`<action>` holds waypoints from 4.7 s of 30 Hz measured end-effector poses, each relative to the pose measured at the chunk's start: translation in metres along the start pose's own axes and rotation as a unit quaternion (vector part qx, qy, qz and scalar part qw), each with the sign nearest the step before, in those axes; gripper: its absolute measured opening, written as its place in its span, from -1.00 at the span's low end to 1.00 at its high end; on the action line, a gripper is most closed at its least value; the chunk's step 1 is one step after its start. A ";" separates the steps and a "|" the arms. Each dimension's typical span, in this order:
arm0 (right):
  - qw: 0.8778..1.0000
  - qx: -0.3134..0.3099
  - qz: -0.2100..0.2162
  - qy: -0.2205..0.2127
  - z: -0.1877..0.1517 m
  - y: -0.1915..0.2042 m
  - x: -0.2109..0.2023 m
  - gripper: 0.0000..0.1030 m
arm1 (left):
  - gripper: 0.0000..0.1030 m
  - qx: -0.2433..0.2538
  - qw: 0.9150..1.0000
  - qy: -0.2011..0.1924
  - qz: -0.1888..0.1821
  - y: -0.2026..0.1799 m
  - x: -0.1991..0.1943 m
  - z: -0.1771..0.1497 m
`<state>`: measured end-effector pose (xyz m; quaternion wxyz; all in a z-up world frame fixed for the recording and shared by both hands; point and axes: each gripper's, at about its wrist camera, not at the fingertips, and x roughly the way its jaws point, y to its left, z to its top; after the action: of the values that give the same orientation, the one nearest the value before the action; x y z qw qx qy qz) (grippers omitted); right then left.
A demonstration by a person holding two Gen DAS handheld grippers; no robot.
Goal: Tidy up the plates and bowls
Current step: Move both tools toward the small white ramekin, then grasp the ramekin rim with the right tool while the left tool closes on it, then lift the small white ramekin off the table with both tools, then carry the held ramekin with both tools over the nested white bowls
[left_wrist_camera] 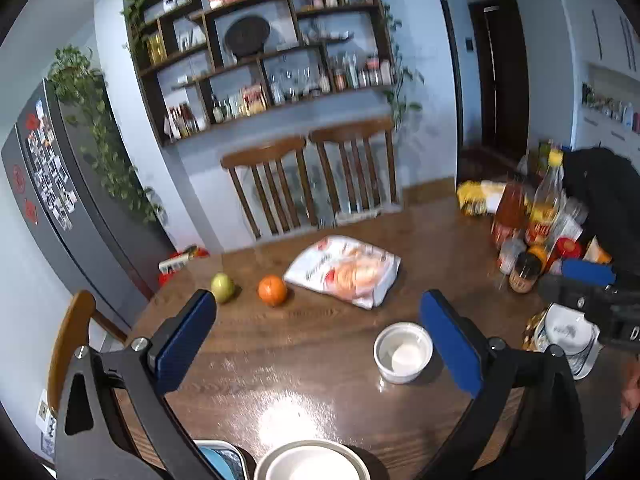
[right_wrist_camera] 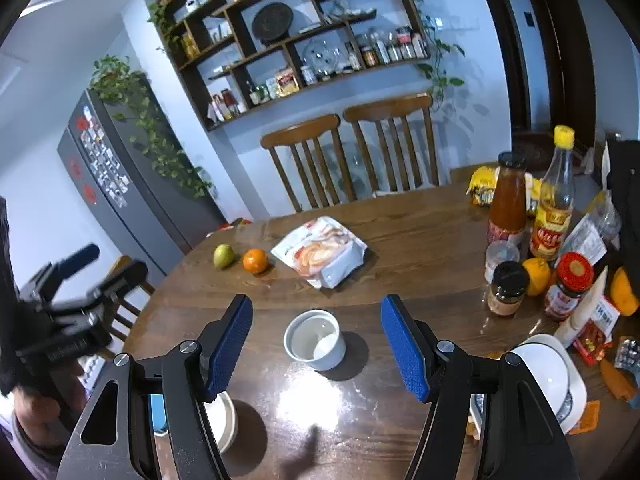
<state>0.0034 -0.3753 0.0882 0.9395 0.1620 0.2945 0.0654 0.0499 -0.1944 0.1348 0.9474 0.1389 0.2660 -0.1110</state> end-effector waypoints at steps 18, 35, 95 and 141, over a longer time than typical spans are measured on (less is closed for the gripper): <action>0.992 0.034 0.028 0.116 -0.031 -0.028 0.113 0.31 | 0.97 -0.012 0.987 0.163 -0.014 -0.041 0.134 -0.066; 0.980 0.062 0.051 0.184 -0.048 -0.034 0.179 0.31 | 0.95 -0.030 0.976 0.215 -0.037 -0.050 0.182 -0.087; 0.982 0.074 0.016 0.174 -0.072 -0.044 0.194 -0.59 | -0.61 -0.017 0.973 0.212 -0.093 -0.079 0.187 -0.098; 0.990 0.077 0.025 0.111 -0.097 -0.018 0.102 -0.61 | -0.61 0.006 0.985 0.147 -0.095 -0.082 0.097 -0.110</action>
<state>0.0319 -0.3436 -0.0473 0.8837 0.2331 0.3972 0.0835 0.0555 -0.2495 -0.0241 0.8825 0.1336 0.4133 -0.1802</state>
